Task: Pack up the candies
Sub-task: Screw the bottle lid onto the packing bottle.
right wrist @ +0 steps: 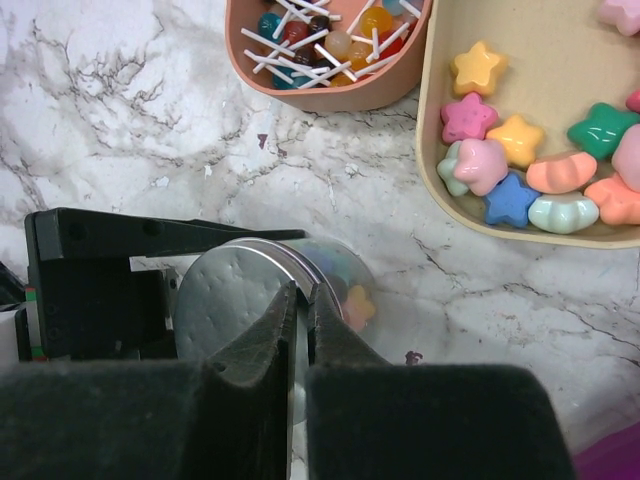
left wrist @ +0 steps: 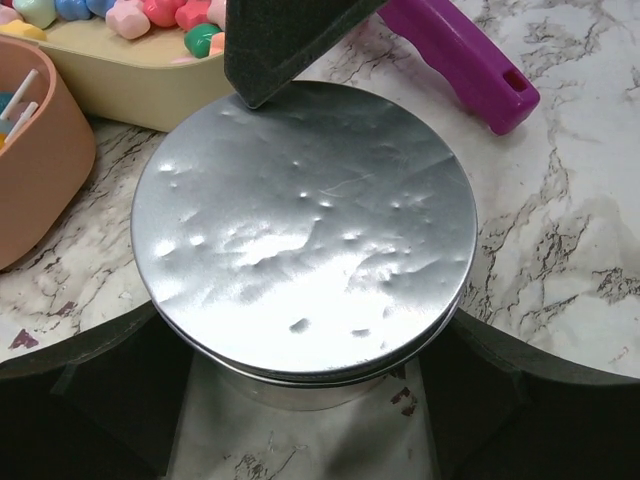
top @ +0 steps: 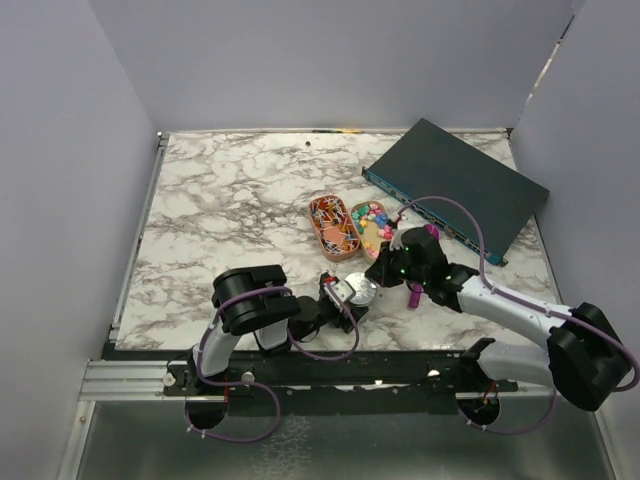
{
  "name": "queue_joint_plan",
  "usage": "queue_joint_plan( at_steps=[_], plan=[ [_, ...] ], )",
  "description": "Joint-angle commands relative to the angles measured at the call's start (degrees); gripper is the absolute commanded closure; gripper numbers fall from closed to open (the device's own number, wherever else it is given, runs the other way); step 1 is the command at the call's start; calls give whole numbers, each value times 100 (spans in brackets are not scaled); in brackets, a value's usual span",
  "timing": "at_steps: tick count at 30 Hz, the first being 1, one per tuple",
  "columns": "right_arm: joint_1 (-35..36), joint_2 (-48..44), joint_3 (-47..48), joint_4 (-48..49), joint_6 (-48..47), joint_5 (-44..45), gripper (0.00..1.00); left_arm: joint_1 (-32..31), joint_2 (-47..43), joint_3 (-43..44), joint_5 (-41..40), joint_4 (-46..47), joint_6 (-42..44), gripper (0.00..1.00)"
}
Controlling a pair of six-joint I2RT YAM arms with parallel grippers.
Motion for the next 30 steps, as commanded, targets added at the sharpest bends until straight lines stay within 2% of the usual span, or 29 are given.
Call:
queue_joint_plan(
  at_steps=[1, 15, 30],
  plan=[
    [514, -56, -514, -1459, 500, -1218, 97, 311, 1018, -430, 1, 1281, -1081, 62],
    [612, -630, -827, -1624, 824, -1068, 98, 484, 595, -158, -274, 260, -939, 63],
    [617, -1390, -755, -2190, 1092, -704, 98, 646, 366, -193, -465, -43, -874, 64]
  ],
)
